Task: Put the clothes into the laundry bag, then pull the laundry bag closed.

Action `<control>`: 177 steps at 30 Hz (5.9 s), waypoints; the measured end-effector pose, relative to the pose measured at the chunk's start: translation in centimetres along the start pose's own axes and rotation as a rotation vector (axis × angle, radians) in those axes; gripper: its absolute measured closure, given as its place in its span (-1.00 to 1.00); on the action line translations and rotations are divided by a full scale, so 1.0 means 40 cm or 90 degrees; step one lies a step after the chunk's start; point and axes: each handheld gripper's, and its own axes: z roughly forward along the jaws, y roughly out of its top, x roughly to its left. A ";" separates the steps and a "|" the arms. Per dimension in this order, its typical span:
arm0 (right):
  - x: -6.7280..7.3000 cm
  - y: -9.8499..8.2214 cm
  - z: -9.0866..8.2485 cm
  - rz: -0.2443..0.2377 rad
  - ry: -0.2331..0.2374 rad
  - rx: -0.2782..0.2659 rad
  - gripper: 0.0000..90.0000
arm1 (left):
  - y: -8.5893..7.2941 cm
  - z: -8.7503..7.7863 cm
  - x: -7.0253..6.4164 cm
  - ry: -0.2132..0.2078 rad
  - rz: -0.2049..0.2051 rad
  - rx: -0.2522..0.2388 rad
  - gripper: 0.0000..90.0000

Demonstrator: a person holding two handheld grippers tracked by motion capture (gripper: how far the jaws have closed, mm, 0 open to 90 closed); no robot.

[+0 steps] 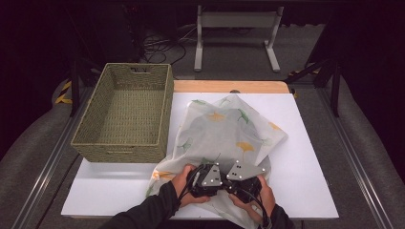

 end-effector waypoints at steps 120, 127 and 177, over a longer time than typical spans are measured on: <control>0.022 0.016 -0.049 -0.030 0.029 -0.010 0.52 | -0.289 -0.354 0.077 0.074 -0.225 -0.040 0.93; 0.060 0.058 -0.051 -0.060 0.035 -0.055 0.75 | -0.270 -0.346 0.057 0.059 -0.209 -0.043 0.93; 0.125 0.124 0.233 -0.079 0.151 0.031 0.70 | -0.272 -0.348 0.008 0.020 -0.164 -0.023 0.95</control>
